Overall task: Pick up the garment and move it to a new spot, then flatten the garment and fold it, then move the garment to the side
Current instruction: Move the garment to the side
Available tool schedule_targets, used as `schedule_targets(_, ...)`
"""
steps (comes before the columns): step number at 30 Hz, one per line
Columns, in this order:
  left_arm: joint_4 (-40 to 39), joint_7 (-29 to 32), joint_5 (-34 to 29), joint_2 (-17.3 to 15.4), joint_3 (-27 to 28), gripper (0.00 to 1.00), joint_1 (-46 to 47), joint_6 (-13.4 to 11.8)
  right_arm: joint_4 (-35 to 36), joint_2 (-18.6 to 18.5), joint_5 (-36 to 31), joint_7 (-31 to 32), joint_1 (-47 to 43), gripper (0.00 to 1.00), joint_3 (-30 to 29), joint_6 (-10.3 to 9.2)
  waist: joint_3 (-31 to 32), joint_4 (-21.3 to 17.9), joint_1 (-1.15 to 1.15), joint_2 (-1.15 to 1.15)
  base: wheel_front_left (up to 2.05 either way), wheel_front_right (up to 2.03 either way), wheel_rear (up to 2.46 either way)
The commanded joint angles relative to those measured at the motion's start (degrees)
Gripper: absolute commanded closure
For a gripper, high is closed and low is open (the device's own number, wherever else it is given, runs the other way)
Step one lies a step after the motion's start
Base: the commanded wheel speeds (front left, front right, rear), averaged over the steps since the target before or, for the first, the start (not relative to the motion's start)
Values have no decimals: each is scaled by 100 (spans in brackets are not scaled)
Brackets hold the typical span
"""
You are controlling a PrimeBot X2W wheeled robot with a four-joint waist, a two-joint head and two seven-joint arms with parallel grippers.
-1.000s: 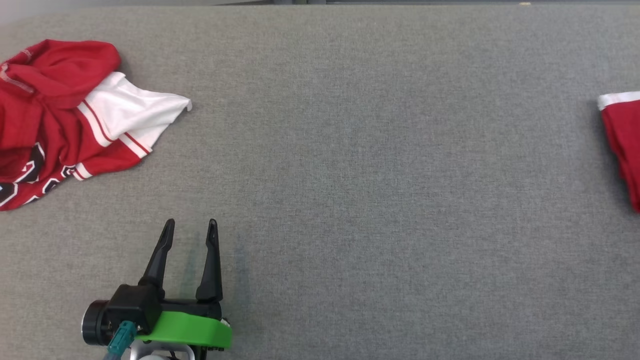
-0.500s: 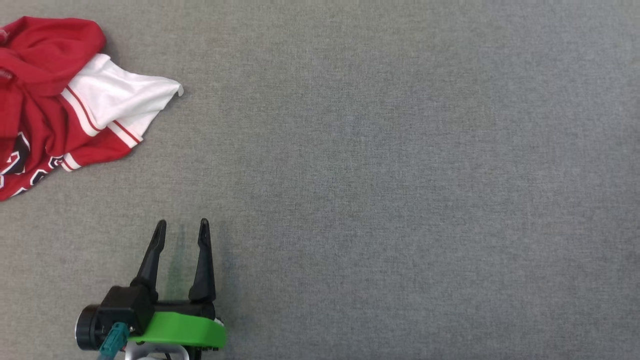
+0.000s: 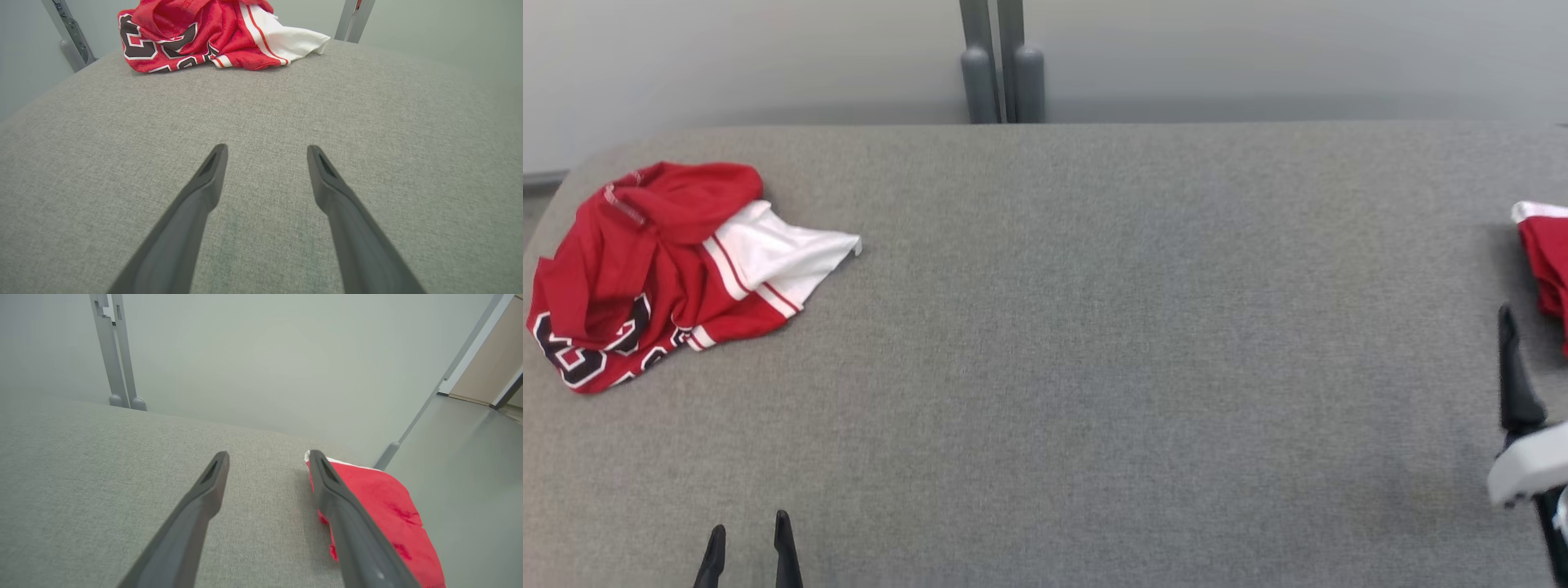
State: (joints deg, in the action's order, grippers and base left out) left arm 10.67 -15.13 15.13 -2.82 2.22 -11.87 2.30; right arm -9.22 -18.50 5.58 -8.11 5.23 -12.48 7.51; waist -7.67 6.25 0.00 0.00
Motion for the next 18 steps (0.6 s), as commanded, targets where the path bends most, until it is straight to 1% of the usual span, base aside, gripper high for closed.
schedule_targets(1, 96, -2, -67, -36, 85, 0, -118, 74, 68, 149, 34, -240, -391, 0, 66, -6, 1040, -524, 0, 0, 0, 0, 0)
schedule_targets(5, 246, -2, -238, -59, 233, 0, -149, 231, -21, 567, -45, -630, -1071, 0, 333, -5, 1170, -467, 0, 0, 0, 0, 0)
schedule_targets(8, 324, -2, -319, -75, 162, 0, -138, 382, -67, 944, -71, -711, -1430, 0, 303, -5, 1261, -387, 0, 0, 0, 0, 0)
schedule_targets(11, 316, -2, -305, -74, 112, 0, -122, 461, 151, 1223, -142, -709, -1694, 0, 301, -4, 1306, -364, 0, 0, 0, 0, 0)
schedule_targets(14, 260, -1, -298, -64, 121, 0, -123, 485, 238, 1364, -183, -711, -1823, 0, 406, -4, 1299, -398, 0, 0, 0, 0, 0)
schedule_targets(18, 152, -1, -275, -53, 100, 0, -83, 507, 297, 1476, -213, -712, -1808, 0, 384, -4, 1272, -408, 0, 0, 0, 0, 0)
